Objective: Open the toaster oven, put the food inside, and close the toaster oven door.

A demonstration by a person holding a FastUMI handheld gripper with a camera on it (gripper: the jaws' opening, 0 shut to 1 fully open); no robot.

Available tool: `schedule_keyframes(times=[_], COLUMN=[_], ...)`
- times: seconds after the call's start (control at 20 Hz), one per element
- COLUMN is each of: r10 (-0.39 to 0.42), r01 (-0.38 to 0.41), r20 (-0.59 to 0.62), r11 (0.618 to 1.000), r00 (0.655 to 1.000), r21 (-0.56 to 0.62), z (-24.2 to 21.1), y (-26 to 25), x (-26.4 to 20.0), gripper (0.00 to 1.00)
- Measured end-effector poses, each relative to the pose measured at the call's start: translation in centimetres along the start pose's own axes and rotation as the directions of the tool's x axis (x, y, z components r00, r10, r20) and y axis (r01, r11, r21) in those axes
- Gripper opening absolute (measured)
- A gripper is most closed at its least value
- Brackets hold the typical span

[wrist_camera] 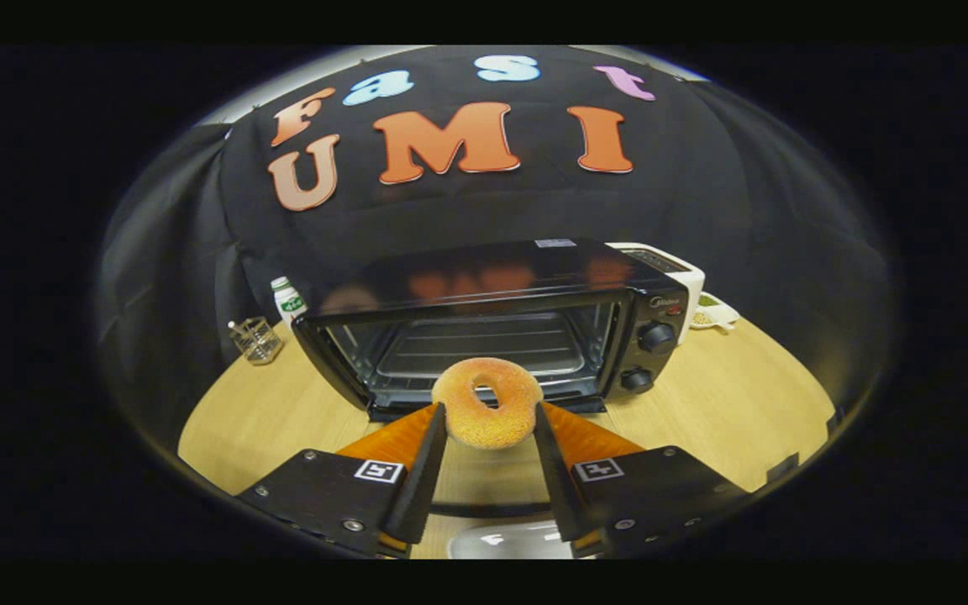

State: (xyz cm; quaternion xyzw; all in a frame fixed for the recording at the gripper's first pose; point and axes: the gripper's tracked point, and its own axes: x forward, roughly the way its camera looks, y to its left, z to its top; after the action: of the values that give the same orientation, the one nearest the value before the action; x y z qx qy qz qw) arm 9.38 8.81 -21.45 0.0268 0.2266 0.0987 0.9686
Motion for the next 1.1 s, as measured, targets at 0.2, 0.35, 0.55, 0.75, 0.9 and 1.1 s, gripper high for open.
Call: schedule_keyframes(times=[0.2,0.35,0.55,0.75,0.9,1.1], r10=[0.011,0.018,0.042,0.058,0.033,0.021], r01=[-0.009,-0.016,-0.044,-0.064,-0.032,-0.026], r20=[-0.006,-0.005,0.014,0.028,0.008,0.017], r11=[0.986,0.964,0.925,0.881,0.889,0.917], r00=[1.000,1.000,0.999,0.998,0.999,1.000], r21=[0.166,0.267,0.377,0.468,0.457,0.398], z=[0.2,0.5,1.6,2.4,1.7,1.4], y=[0.2,0.2,0.8,1.2,0.8,0.8], x=[2.6,4.3,6.7,9.0,9.6,8.1], gripper=[0.59,0.59,0.59,0.64,0.76,0.98])
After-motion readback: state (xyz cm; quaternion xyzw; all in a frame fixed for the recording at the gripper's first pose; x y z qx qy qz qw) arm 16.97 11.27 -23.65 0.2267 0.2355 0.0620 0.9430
